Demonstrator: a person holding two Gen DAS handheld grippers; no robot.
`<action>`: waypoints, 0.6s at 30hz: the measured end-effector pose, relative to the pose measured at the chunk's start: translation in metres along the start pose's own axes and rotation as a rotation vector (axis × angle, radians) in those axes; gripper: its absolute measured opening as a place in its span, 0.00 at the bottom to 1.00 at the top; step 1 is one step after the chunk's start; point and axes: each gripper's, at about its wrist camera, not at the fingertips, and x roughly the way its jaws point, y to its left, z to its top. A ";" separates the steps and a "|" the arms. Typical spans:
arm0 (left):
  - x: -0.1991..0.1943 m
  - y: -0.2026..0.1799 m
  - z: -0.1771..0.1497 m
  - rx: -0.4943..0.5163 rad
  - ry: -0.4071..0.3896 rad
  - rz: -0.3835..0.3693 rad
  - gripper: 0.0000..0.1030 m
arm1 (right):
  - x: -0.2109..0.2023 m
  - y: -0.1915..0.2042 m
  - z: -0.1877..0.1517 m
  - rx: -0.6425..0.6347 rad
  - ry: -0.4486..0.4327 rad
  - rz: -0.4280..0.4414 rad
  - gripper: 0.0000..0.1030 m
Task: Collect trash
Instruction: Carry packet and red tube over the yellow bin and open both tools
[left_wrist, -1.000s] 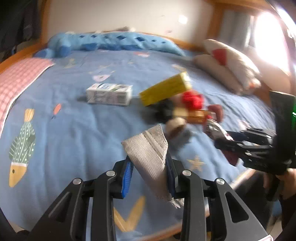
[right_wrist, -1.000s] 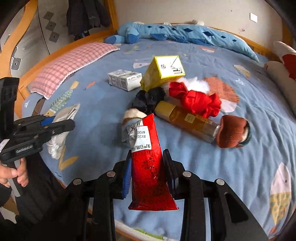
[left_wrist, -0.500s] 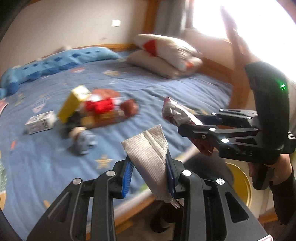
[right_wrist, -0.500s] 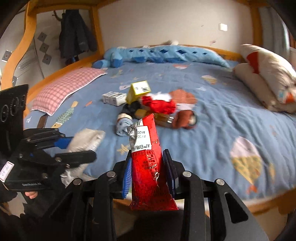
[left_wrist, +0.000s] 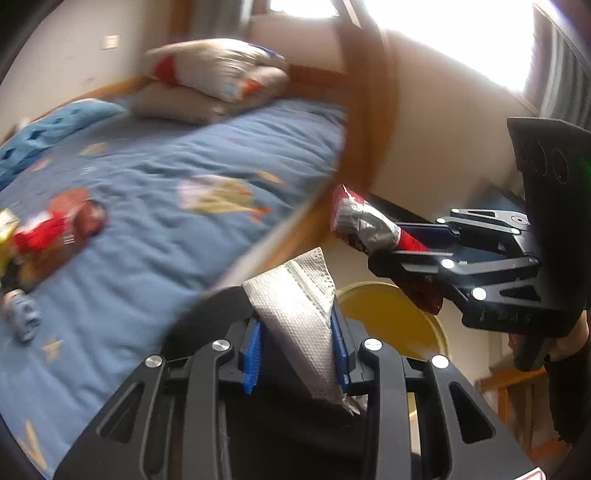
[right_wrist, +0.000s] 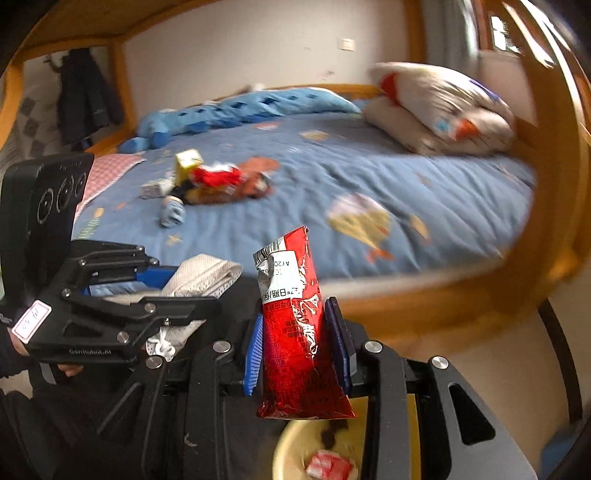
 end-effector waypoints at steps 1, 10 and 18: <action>0.009 -0.010 0.001 0.014 0.017 -0.023 0.32 | -0.003 -0.005 -0.007 0.016 0.006 -0.012 0.31; 0.075 -0.080 -0.008 0.101 0.165 -0.167 0.32 | -0.020 -0.060 -0.081 0.180 0.097 -0.102 0.31; 0.113 -0.103 -0.016 0.160 0.240 -0.156 0.77 | -0.026 -0.087 -0.113 0.215 0.135 -0.229 0.54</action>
